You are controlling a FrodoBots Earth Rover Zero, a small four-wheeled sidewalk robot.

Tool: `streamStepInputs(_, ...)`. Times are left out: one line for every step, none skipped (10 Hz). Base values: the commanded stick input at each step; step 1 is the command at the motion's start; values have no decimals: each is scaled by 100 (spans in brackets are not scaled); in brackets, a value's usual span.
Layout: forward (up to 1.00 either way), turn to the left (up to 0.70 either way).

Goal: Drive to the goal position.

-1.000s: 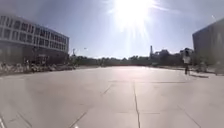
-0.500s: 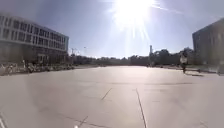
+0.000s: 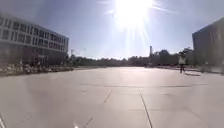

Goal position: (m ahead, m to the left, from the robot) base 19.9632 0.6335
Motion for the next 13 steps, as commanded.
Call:
streamStepInputs(70, 0)
streamStepInputs(70, 0)
streamStepInputs(70, 0)
streamStepInputs(70, 0)
streamStepInputs(70, 0)
streamStepInputs(70, 0)
streamStepInputs(70, 0)
streamStepInputs(70, 0)
streamStepInputs(70, 0)
streamStepInputs(70, 0)
streamStepInputs(70, 0)
streamStepInputs(70, 0)
streamStepInputs(70, 0)
